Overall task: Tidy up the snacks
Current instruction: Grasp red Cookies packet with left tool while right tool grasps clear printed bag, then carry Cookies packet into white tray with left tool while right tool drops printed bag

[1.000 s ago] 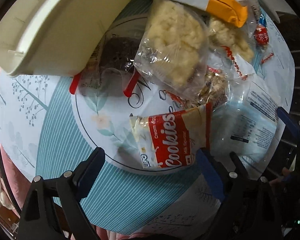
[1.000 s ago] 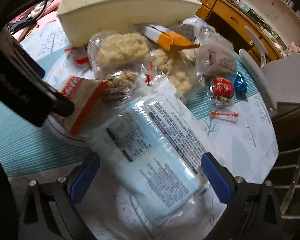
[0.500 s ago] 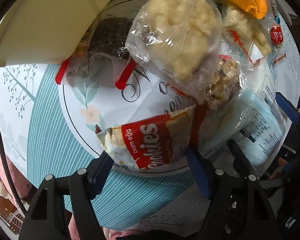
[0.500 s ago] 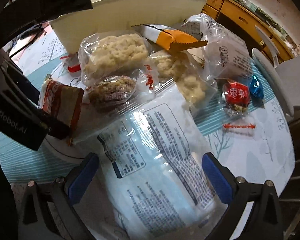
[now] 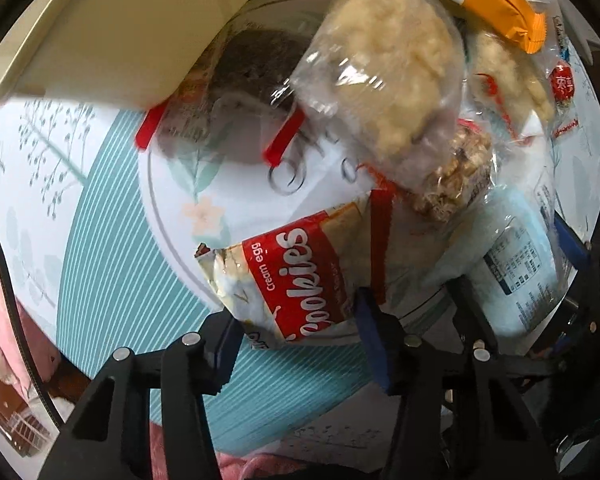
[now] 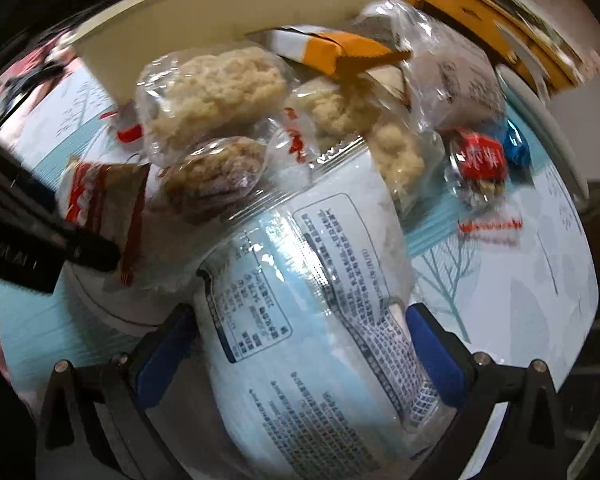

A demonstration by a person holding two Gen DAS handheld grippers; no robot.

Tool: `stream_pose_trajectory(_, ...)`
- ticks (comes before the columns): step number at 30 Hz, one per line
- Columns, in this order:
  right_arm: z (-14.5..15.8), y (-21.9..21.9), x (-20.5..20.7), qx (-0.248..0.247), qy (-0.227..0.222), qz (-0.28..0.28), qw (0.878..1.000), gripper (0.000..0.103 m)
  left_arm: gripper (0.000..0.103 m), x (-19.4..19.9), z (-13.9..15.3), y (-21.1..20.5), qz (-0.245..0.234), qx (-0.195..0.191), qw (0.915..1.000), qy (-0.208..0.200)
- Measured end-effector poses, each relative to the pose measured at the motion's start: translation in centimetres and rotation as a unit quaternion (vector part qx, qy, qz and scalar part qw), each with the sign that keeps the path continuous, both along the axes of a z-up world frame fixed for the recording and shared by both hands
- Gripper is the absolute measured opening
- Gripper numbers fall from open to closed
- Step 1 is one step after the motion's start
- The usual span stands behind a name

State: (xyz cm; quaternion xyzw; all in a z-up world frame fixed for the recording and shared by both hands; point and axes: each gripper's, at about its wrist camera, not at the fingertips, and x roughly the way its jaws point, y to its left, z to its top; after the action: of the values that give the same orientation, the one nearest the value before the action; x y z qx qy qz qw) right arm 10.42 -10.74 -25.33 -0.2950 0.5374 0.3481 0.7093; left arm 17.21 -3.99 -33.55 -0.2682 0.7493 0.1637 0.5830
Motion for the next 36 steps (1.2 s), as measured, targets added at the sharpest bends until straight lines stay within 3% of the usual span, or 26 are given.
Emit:
stream_pose_trajectory(11,0.4,-0.9,-1.8,-0.026,0.024,-0.132,0.991,0.096,0.052,-3.8,3.6,0.6,-0.018,0.013,0.9994,-0.027)
stream_pose_trajectory(18,0.4,-2.0,-5.7,-0.031,0.046,-0.194,0.979,0.093,0.052,-7.1,6.3,1.3,-0.027,0.026,0.9985,-0.041)
stream_pose_trajectory(20,0.4,-2.5,-6.7,-0.033,0.056,-0.214,0.975,0.092,0.052,-6.6,7.2,-0.6,-0.030,0.030,0.9982,-0.042)
stream_pose_trajectory(26,0.6,-4.4,-10.1,-0.023,0.088,-0.237,0.967,0.091,0.052,-8.8,12.8,-1.0,-0.046,0.038,0.9962,-0.063)
stream_pose_trajectory(36,2.2,-8.3,-12.7,0.045,0.162,-0.330,0.929,0.091,0.052,-9.3,16.2,1.7,-0.072,0.040,0.9921,-0.094)
